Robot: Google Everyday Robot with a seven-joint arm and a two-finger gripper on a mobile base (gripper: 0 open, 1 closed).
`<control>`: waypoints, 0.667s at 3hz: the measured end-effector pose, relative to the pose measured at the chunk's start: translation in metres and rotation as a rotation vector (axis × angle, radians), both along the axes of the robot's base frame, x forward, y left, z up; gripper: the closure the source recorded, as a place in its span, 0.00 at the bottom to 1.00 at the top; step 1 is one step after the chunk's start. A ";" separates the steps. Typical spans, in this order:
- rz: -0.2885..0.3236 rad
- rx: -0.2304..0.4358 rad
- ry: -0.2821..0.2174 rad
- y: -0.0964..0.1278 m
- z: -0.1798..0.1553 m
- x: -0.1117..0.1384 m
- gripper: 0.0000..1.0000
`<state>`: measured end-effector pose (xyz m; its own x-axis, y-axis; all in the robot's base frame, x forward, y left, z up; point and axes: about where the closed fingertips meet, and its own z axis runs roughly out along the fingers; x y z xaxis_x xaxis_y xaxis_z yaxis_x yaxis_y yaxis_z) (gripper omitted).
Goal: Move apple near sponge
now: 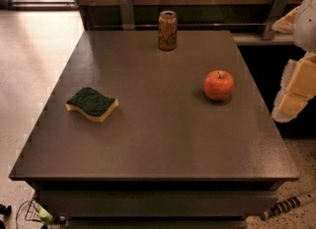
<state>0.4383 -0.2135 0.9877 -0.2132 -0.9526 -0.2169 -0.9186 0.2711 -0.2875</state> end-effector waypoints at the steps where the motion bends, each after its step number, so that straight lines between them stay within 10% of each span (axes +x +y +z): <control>1: 0.000 0.008 -0.002 0.000 0.000 0.001 0.00; 2: -0.004 0.083 -0.016 -0.005 -0.002 0.009 0.00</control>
Offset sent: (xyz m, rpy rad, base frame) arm 0.0196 -0.0131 -0.0076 0.1761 -0.0162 -0.0074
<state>0.4471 -0.2188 0.9862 -0.2125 -0.9304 -0.2987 -0.9130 0.2980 -0.2787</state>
